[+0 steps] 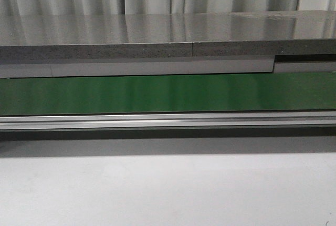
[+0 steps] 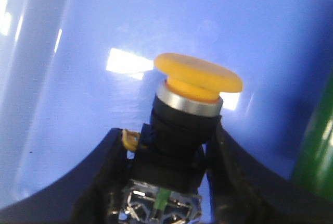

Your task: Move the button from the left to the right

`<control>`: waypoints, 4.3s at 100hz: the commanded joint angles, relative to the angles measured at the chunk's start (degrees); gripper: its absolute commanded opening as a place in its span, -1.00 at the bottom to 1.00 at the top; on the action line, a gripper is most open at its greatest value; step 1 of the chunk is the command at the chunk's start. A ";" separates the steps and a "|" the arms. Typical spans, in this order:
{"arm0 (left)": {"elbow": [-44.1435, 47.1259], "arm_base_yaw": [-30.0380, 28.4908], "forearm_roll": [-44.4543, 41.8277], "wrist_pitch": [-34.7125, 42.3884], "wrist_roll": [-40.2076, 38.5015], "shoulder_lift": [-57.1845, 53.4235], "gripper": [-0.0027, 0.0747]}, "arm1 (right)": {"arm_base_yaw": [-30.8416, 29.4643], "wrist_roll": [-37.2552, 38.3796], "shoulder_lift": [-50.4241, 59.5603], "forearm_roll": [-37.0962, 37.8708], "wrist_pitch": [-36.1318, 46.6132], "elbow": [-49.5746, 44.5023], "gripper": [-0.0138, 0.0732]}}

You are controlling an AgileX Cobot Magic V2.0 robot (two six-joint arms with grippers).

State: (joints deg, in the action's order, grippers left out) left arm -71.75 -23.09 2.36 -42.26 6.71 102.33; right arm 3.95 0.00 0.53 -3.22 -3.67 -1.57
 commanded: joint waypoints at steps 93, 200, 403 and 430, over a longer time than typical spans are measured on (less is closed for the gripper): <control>-1.63 14.27 6.15 -0.65 2.70 -2.99 -0.12 | 0.05 0.00 0.97 0.03 4.61 1.07 -0.84; 11.18 20.62 16.26 10.72 13.40 -35.86 0.83 | 0.05 0.00 0.97 0.03 4.65 1.07 -0.84; 53.98 28.58 19.75 41.12 14.69 -82.27 -0.98 | 0.05 0.00 0.97 0.03 7.95 1.14 -0.84; 53.98 28.58 19.75 41.12 14.69 -82.27 -0.98 | 0.05 0.00 0.32 0.03 4.15 6.92 -0.84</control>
State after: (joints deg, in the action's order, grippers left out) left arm -16.17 4.89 21.56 -5.78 21.53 19.79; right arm 3.95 0.00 0.53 -3.22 -2.18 0.98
